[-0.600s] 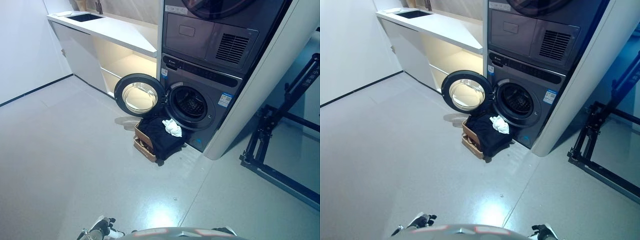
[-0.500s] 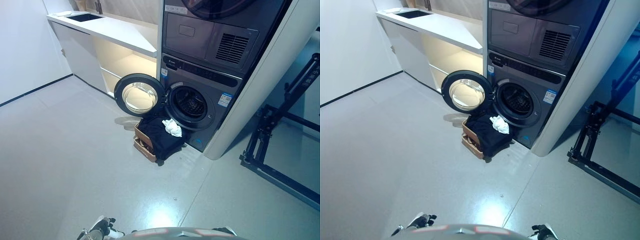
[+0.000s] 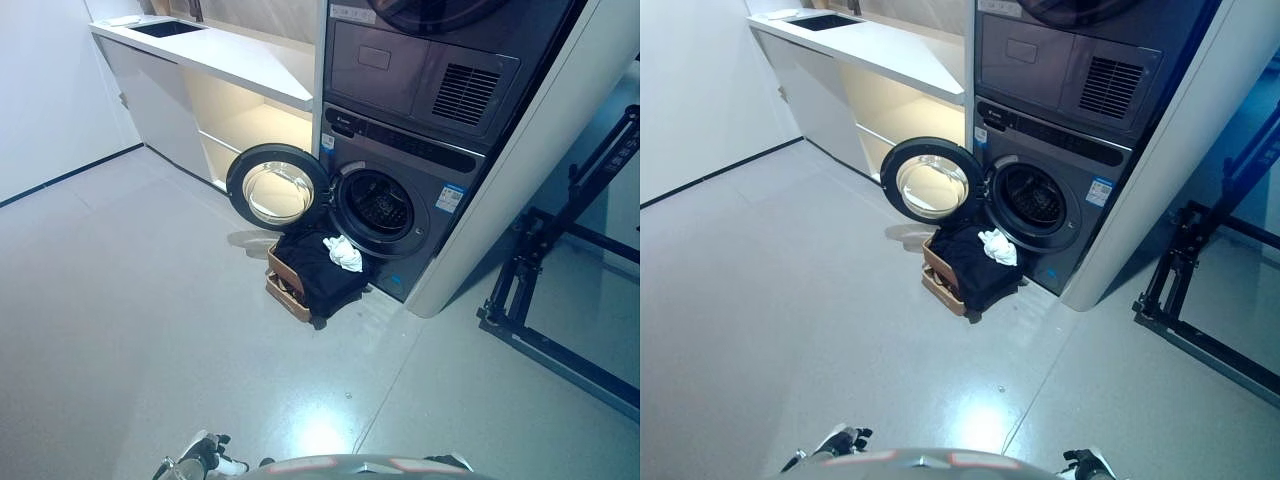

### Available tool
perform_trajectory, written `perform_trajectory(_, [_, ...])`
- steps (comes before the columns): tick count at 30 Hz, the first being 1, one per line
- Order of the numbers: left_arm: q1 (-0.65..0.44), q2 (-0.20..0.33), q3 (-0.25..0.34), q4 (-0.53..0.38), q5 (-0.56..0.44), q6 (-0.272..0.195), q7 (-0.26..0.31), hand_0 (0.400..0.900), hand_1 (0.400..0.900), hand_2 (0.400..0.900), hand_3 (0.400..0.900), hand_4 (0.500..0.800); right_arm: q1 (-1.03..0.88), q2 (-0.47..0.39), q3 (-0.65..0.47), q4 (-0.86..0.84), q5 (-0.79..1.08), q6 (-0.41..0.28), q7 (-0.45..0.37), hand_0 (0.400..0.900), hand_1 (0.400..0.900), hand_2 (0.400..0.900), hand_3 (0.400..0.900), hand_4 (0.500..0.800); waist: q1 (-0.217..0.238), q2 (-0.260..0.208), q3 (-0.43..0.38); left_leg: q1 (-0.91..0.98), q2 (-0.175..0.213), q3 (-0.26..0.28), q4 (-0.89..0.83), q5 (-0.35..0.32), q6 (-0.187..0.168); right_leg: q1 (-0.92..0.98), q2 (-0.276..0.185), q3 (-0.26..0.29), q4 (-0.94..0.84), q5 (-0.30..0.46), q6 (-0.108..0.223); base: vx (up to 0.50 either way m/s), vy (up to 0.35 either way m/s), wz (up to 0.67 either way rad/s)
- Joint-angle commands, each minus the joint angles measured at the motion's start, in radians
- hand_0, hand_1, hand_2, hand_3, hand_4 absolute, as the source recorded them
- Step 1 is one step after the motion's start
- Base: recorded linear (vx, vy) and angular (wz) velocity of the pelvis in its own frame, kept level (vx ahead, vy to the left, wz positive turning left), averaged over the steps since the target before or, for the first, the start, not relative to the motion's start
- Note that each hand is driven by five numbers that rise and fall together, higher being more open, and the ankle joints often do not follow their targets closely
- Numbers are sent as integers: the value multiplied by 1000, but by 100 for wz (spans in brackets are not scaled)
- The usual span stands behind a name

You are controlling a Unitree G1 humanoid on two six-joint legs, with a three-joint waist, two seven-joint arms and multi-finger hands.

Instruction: Put the clothes in the basket into the washing machine.

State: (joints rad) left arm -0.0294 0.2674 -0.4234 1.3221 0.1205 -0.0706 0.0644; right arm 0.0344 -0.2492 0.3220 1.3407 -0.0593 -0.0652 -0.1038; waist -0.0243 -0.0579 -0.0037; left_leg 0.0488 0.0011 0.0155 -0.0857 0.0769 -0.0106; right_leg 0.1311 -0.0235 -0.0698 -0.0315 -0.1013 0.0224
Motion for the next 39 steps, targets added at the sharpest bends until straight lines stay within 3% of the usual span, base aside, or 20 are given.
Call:
perform_trajectory(1, [-57,2,34,45,23,-17,14,900,900,900,900,800,-51,-15,7,10,7,-16,-24,900,900,900,900,800,21,-1,32,-22,-21,-39,67,-73,32,-93,27,12,108,72,24,-20,-78,8])
perform_trajectory(4, [-68,4,39,36,13,-18,20,900,900,900,900,800,-64,-19,14,5,13,-20,-26,900,900,900,900,800,29,-19,61,-111,-40,-44,243,-113,28,-107,34,24,144,50,2,6,-112,8])
perform_trajectory(9, [-78,-1,56,10,-24,-25,31,900,900,900,900,800,-75,-39,15,-11,15,-17,-36,900,900,900,900,800,80,-49,136,-341,-63,-49,646,-10,5,-67,31,25,172,34,-37,88,-153,6])
perform_trajectory(11, [-68,4,69,4,-42,-31,39,900,900,900,900,800,-73,-56,5,5,20,-10,-43,900,900,900,900,800,96,-36,110,-428,-42,2,520,-12,8,-27,43,27,150,6,-33,379,-64,-7])
perform_trajectory(13, [-66,7,70,1,-43,-31,41,900,900,900,900,800,-72,-59,6,7,24,-12,-45,900,900,900,900,800,110,-33,109,-429,-37,4,447,1,6,-1,45,40,136,-3,-26,319,29,-31])
perform_trajectory(14, [-57,5,65,10,-40,-31,46,900,900,900,900,800,-73,-62,10,10,20,-9,-54,900,900,900,900,800,124,-6,94,-431,3,-7,231,67,-11,42,64,69,110,-22,-13,294,50,-30])
perform_trajectory(15, [-57,5,65,10,-40,-31,46,900,900,900,900,800,-73,-62,10,10,21,-9,-54,900,900,900,900,800,125,-12,100,-416,-2,-3,217,72,-11,50,58,70,108,-24,-12,438,91,-42])
perform_trajectory(17, [-46,-2,56,21,-34,-30,53,900,900,900,900,800,-83,-72,10,11,23,-8,-61,900,900,900,900,800,128,1,81,-447,54,74,26,123,-29,118,37,102,78,-48,19,507,153,-44])
perform_trajectory(19, [-37,-3,60,26,-31,-28,55,900,900,900,900,800,-77,-69,8,13,22,-6,-58,900,900,900,900,800,132,4,55,-434,72,124,25,155,-30,158,15,115,67,-55,40,477,166,-45])
perform_trajectory(21, [-32,-3,64,27,-28,-27,54,900,900,900,900,800,-71,-64,7,16,16,-4,-55,900,900,900,900,800,139,3,43,-415,70,121,24,174,-27,170,-1,123,73,-58,47,442,166,-43])
perform_trajectory(22, [-33,1,57,33,-24,-28,51,900,900,900,900,800,-68,-55,6,25,5,1,-51,900,900,900,900,800,142,-10,13,-396,50,109,29,206,-16,163,-41,133,132,1,74,530,210,-42])
perform_trajectory(23, [-32,2,57,33,-24,-29,51,900,900,900,900,800,-68,-55,6,25,5,1,-51,900,900,900,900,800,142,-13,12,-396,48,110,28,206,-16,163,-43,133,132,0,75,539,238,-25])
perform_trajectory(25, [-35,2,36,33,-15,-32,44,900,900,900,900,800,-53,-49,1,21,-3,-2,-44,900,900,900,900,800,136,-31,-9,-353,1,108,32,180,8,100,-88,149,299,196,102,419,252,10])
perform_trajectory(26, [-46,9,25,18,-24,-34,43,900,900,900,900,800,-50,-48,-4,11,-5,-3,-44,900,900,900,900,800,115,-20,11,-285,-37,99,26,146,36,7,-107,143,469,371,103,440,346,34])
perform_trajectory(28, [-68,20,14,4,-30,-31,44,900,900,900,900,800,-57,-47,-9,-8,6,-3,-50,900,900,900,900,800,93,12,39,-227,-42,76,17,118,61,-77,-91,137,641,464,85,359,340,38])
perform_trajectory(30, [-82,27,10,2,-33,-29,45,900,900,900,900,800,-62,-45,-10,-19,13,-5,-50,900,900,900,900,800,77,22,60,-193,-46,67,13,103,73,-128,-86,124,726,455,79,288,229,25])
perform_trajectory(31, [-90,34,10,4,-29,-27,44,900,900,900,900,800,-64,-38,-13,-34,17,-6,-53,900,900,900,900,800,58,36,78,-130,-50,55,9,61,87,-217,-118,69,780,389,77,402,190,27])
perform_trajectory(33, [-94,37,10,3,-30,-27,46,900,900,900,900,800,-63,-40,-17,-41,23,-8,-54,900,900,900,900,800,48,44,82,-107,-44,49,6,50,85,-261,-124,46,762,355,70,410,119,35])
perform_trajectory(36, [-101,37,3,12,-14,-31,48,900,900,900,900,800,-53,-40,-28,-50,31,-13,-56,900,900,900,900,800,5,40,100,-19,-62,-9,-2,-9,70,-331,-147,-52,517,241,65,438,-47,45])
perform_trajectory(39, [-99,31,1,24,-1,-34,44,900,900,900,900,800,-54,-40,-37,-60,30,-16,-55,900,900,900,900,800,-24,13,96,37,-79,-34,-2,-68,52,-369,-107,-86,253,282,93,404,-110,30])
